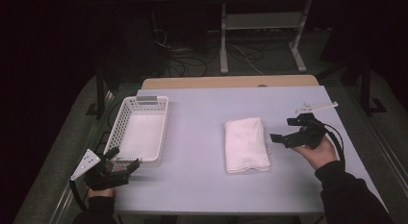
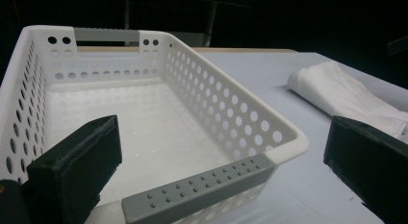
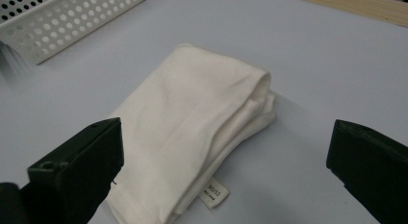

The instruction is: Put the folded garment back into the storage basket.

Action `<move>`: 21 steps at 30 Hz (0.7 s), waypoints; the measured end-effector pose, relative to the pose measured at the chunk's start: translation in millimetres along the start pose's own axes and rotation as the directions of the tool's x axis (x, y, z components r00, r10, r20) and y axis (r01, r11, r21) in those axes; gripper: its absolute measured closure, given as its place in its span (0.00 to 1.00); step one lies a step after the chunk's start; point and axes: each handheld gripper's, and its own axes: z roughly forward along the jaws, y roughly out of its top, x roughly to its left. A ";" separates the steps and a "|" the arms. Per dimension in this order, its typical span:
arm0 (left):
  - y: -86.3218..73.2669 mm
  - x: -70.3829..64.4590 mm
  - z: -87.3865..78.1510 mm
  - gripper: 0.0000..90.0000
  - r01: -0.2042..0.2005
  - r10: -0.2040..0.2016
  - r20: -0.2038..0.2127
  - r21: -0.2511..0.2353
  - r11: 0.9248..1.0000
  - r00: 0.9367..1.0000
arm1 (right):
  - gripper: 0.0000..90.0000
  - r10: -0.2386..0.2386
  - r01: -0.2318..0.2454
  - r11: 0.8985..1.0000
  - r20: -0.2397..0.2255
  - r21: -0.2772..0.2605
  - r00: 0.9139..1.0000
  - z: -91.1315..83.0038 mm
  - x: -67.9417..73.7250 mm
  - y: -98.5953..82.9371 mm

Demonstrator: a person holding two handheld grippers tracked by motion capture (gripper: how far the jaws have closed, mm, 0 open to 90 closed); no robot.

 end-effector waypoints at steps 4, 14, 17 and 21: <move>0.0 0.1 0.0 0.00 0.000 0.000 0.000 0.000 1.000 1.000 | 0.00 0.008 -0.008 1.000 -0.001 0.013 1.000 4.3 -1.9 -0.9; 0.0 0.1 0.2 0.00 -0.001 0.001 0.001 0.001 1.000 1.000 | 0.00 0.037 -0.037 0.999 -0.005 0.040 0.999 16.4 -7.0 -4.7; 0.0 0.2 0.4 0.00 -0.002 0.002 0.004 0.002 1.000 1.000 | 0.00 0.043 -0.043 0.998 -0.010 0.051 0.999 20.7 -8.3 -6.3; 0.1 0.1 0.5 0.00 -0.002 0.002 0.003 0.003 1.000 1.000 | 0.00 0.050 -0.049 0.997 -0.019 0.055 0.999 24.4 -9.1 -8.1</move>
